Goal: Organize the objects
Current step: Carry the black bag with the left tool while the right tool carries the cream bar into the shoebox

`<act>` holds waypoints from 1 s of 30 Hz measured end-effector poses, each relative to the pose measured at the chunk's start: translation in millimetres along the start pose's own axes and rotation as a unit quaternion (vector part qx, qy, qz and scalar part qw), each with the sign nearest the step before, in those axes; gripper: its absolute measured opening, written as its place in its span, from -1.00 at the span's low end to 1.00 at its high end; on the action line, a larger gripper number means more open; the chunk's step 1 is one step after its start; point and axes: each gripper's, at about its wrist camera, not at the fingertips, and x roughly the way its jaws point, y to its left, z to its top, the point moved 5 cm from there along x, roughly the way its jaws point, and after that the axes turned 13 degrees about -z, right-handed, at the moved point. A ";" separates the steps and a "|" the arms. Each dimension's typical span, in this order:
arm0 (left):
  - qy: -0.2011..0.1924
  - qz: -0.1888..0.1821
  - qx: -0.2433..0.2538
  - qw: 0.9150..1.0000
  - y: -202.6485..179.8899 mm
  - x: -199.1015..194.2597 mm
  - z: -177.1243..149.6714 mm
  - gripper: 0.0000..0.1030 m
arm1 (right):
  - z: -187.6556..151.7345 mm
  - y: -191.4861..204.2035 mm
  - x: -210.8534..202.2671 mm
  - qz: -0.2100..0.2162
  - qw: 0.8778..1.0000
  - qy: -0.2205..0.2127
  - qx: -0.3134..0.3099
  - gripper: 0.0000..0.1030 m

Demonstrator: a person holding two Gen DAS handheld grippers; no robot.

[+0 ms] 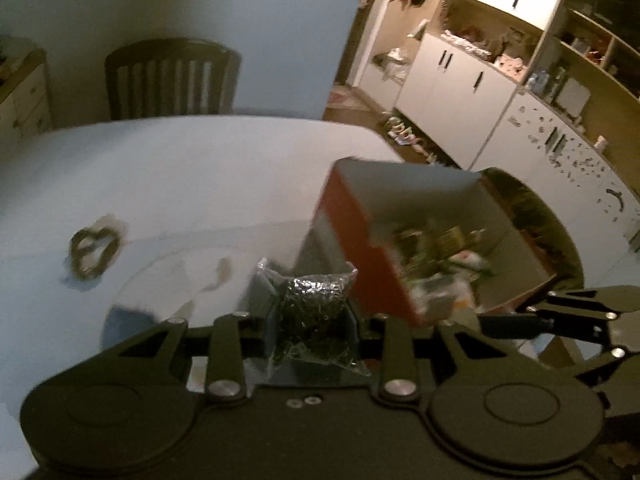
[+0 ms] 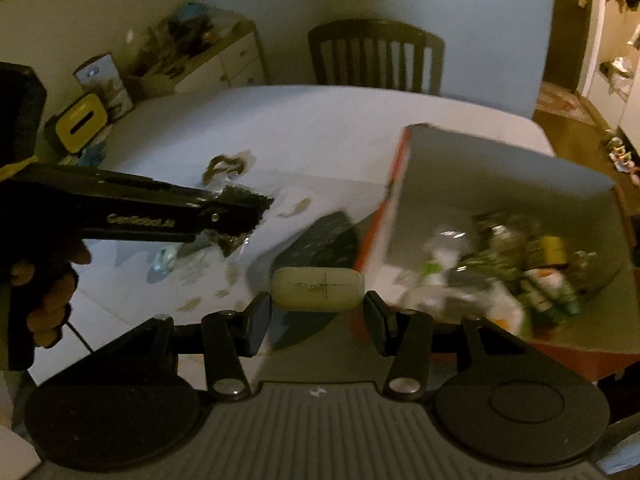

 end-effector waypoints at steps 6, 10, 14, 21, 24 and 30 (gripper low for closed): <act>-0.007 -0.006 0.026 1.000 -37.4 20.6 21.2 -0.39 | 5.9 -49.8 -1.5 -0.028 0.999 -0.010 0.010 -0.04; -0.007 -0.013 0.041 0.999 -60.6 39.4 35.9 -0.39 | 7.0 -78.2 1.4 -0.042 0.999 -0.013 0.017 -0.04; -0.001 -0.017 0.058 0.998 -83.6 61.7 45.8 -0.39 | 5.0 -103.3 2.3 -0.052 0.998 -0.016 0.021 -0.04; 0.022 -0.020 0.073 0.997 -108.6 104.8 55.5 -0.39 | -1.8 -141.2 11.2 -0.074 0.997 -0.010 0.025 -0.04; 0.035 -0.016 0.084 0.996 -114.9 123.6 57.2 -0.39 | -6.6 -155.8 18.6 -0.092 0.996 -0.008 0.021 -0.04; 0.066 -0.003 0.083 0.994 -115.5 159.2 54.4 -0.39 | -13.6 -176.7 39.3 -0.099 0.995 0.011 0.025 -0.04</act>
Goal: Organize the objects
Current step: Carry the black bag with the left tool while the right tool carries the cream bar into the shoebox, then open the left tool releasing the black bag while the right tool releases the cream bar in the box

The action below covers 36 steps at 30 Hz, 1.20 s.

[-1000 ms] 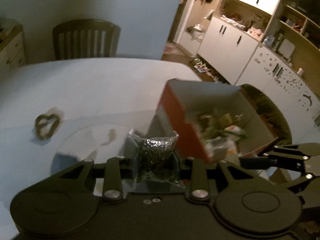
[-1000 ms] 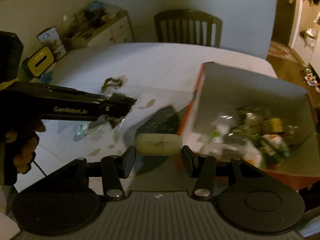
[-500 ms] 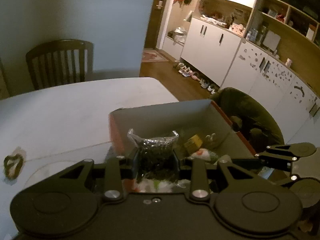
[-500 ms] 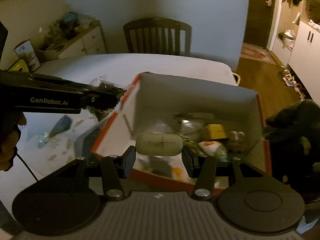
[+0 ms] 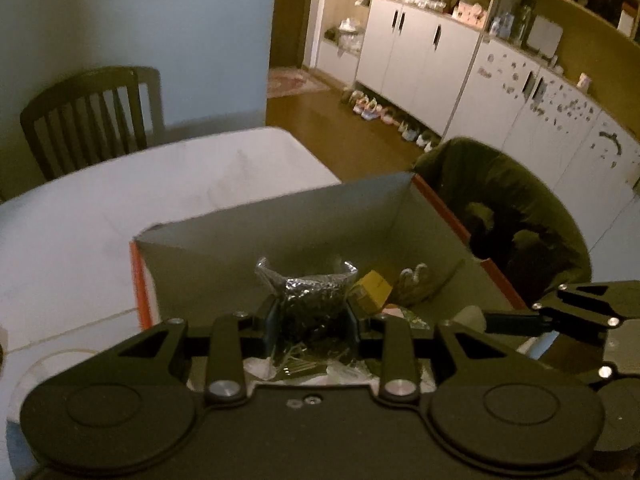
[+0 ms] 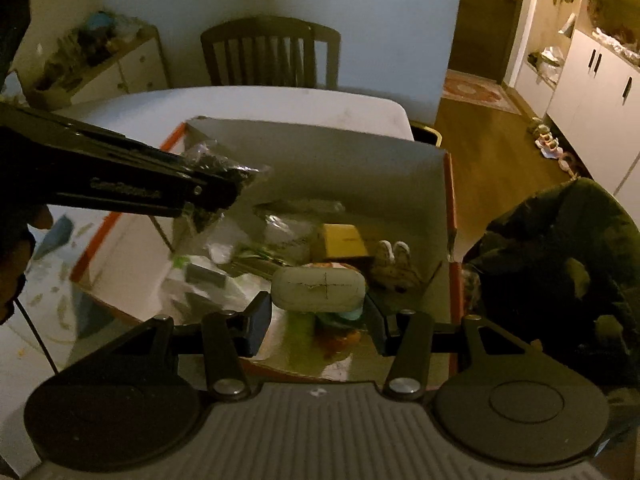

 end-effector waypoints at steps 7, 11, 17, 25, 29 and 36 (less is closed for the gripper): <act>0.039 0.011 0.006 0.999 1.8 35.7 -5.4 -0.39 | 1.9 -4.0 26.1 0.005 1.000 0.013 -0.007 -0.04; 0.051 0.016 0.007 0.999 3.4 47.0 -6.9 -0.39 | 2.2 -0.3 37.6 0.011 1.000 0.017 -0.017 -0.04; 0.073 0.021 -0.002 0.997 11.1 59.3 -9.8 -0.39 | -1.0 5.8 47.4 0.023 0.999 0.029 -0.025 -0.03; 0.102 0.012 -0.022 0.994 18.6 69.3 -19.4 -0.33 | -2.4 4.4 48.5 0.029 0.999 0.028 -0.020 -0.02; 0.108 0.015 -0.023 0.994 18.3 71.1 -21.0 -0.26 | -2.3 3.0 47.7 0.031 0.999 0.030 -0.015 -0.02; 0.091 0.021 -0.013 0.996 14.1 66.5 -16.9 0.13 | -1.4 3.2 37.7 0.038 0.999 0.019 -0.009 -0.01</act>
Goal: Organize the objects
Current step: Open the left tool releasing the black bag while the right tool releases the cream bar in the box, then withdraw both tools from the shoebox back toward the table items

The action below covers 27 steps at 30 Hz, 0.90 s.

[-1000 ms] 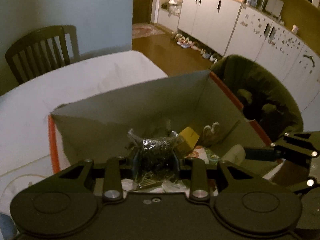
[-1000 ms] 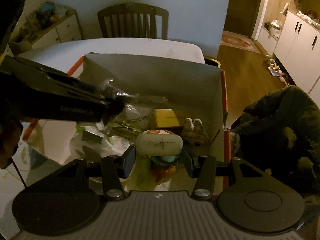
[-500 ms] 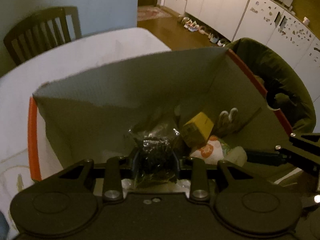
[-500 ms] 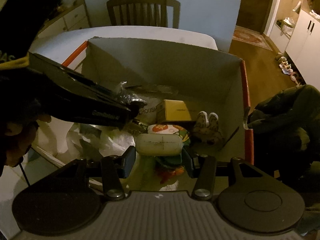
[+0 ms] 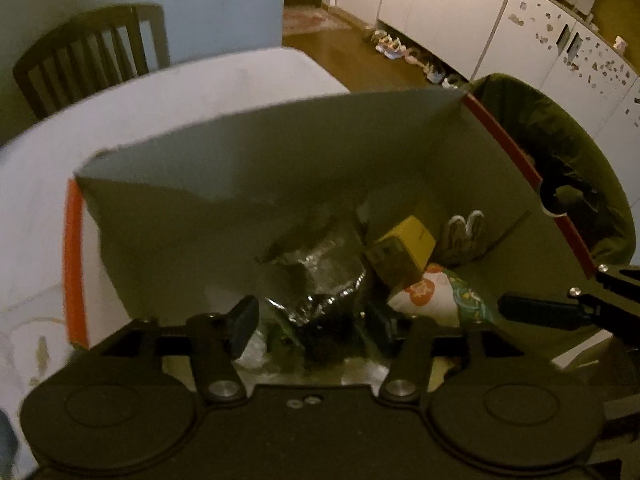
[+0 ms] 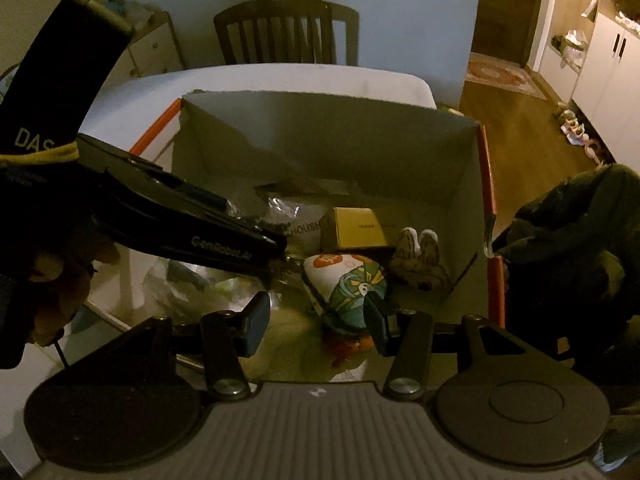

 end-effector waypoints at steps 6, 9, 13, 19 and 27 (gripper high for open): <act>-0.029 -0.017 0.006 0.999 -1.1 -24.2 -1.7 0.28 | 1.3 5.4 -16.7 0.000 1.000 -0.019 -0.006 0.08; -0.046 -0.023 0.000 0.999 2.7 -40.6 -4.0 0.32 | 3.7 8.1 -26.7 0.003 1.000 -0.026 -0.004 0.08; -0.069 -0.028 0.002 0.997 7.8 -63.7 -7.7 0.42 | 5.4 12.8 -40.6 0.005 0.999 -0.036 0.001 0.09; -0.097 -0.040 0.014 0.994 10.7 -97.7 -17.8 0.47 | 7.9 27.3 -62.1 0.008 0.999 -0.051 -0.001 0.10; -0.128 -0.054 0.025 0.990 24.9 -145.5 -37.7 0.49 | 12.1 57.9 -85.2 0.017 0.998 -0.068 0.004 0.23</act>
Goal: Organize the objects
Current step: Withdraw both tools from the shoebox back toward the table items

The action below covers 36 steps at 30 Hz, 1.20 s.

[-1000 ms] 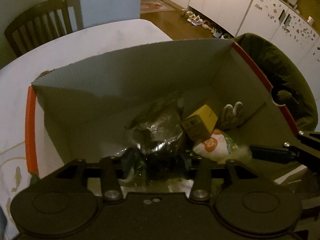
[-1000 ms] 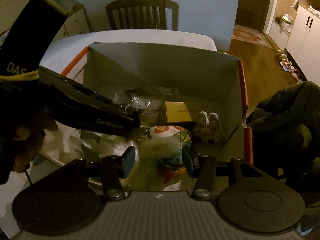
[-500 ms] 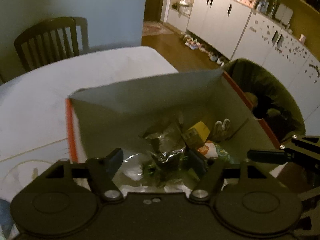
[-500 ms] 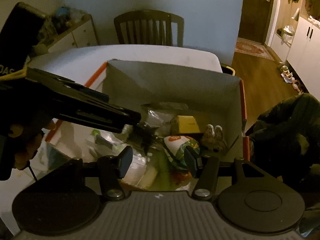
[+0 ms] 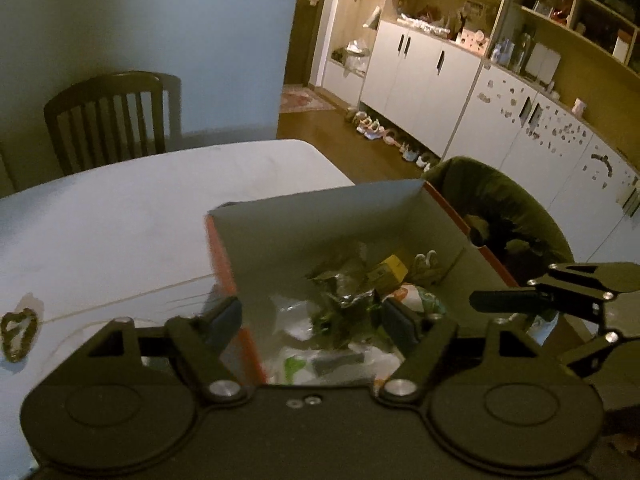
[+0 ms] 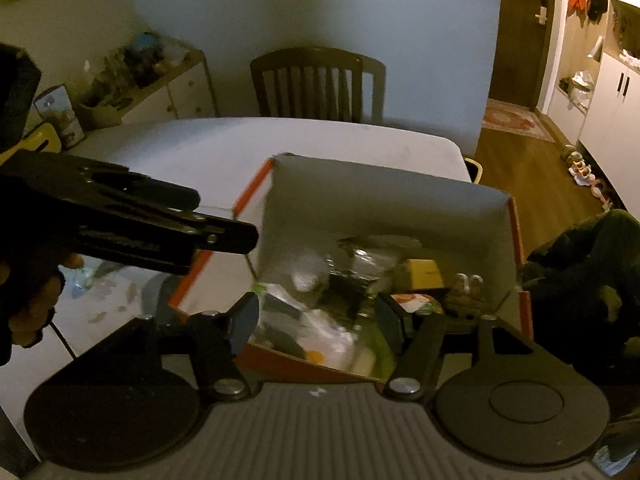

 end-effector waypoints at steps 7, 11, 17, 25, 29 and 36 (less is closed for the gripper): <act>-0.024 0.008 -0.006 1.000 31.8 -51.5 -9.4 0.67 | 5.6 43.7 -16.4 0.016 1.000 -0.014 0.000 0.32; -0.034 0.028 -0.013 0.999 62.4 -78.5 -15.5 0.78 | 8.1 76.8 -19.5 0.032 0.999 -0.016 -0.005 0.42; -0.043 0.064 -0.019 0.997 110.0 -110.9 -20.4 0.92 | 10.2 134.2 -17.0 0.048 0.998 -0.015 -0.021 0.55; -0.042 0.093 -0.032 0.994 172.3 -132.5 -34.0 0.99 | 14.6 209.6 -3.4 0.072 0.997 -0.005 -0.036 0.55; -0.035 0.104 -0.039 0.993 201.4 -133.6 -42.5 0.99 | 17.1 245.1 8.5 0.079 0.996 0.002 -0.049 0.55; -0.036 0.129 -0.054 0.990 247.0 -118.0 -50.3 0.99 | 10.8 301.7 37.9 0.088 0.993 0.025 -0.077 0.56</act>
